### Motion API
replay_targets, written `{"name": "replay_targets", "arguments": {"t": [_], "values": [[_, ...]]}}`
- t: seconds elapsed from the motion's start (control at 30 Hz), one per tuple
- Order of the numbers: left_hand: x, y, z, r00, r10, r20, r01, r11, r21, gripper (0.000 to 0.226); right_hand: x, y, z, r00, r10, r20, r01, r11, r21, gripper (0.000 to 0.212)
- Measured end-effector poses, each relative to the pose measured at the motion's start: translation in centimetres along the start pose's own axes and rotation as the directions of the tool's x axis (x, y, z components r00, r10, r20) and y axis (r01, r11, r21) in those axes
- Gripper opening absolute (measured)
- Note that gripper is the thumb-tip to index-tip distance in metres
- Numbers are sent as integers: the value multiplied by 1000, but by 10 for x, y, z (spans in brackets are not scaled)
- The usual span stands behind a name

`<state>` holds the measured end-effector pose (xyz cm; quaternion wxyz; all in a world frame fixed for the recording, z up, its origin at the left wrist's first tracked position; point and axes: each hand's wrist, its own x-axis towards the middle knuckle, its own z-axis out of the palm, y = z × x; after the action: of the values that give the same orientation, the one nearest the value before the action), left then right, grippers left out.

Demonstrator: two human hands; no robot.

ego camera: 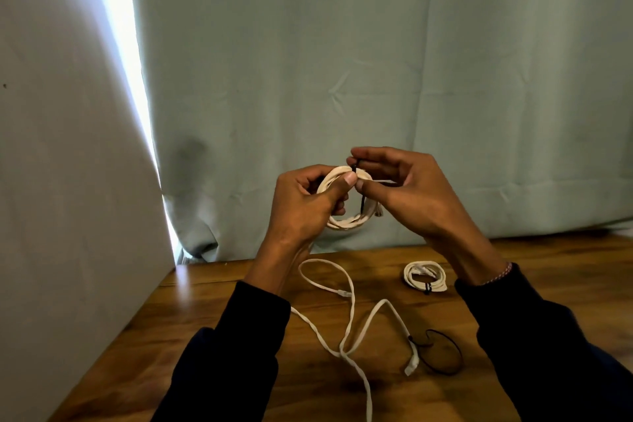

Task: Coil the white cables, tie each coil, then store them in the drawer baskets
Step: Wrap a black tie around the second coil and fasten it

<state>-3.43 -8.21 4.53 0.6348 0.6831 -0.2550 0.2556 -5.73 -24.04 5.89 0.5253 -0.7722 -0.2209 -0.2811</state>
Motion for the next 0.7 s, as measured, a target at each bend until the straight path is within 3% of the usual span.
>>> {"name": "replay_targets", "arguments": {"t": [0.1,0.17,0.3,0.4,0.5,0.7], "values": [[1,0,-2,1000,-2,-11,2,1000,-3,11,0,-1,0,1000,-7,9,6,994,112,42],[1,-1,-4,1000,-10,-12,10,1000,-14,10,1,-2,1,998,-6,-59,15,986,166,33],[0,-3,-2,999,-32,24,31,999,39,12,-1,0,10,960,-56,-274,72,996,47,22],[-2,-6,1,997,-67,33,66,997,38,17,-2,1,13,928,-85,-362,86,996,-16,29],[-2,-5,2,996,-85,40,84,996,25,17,-1,-1,11,917,-75,-392,68,997,-31,42],[-4,-4,5,996,-87,7,87,996,15,5,-3,-4,8,934,-110,-339,64,988,-144,12]]}}
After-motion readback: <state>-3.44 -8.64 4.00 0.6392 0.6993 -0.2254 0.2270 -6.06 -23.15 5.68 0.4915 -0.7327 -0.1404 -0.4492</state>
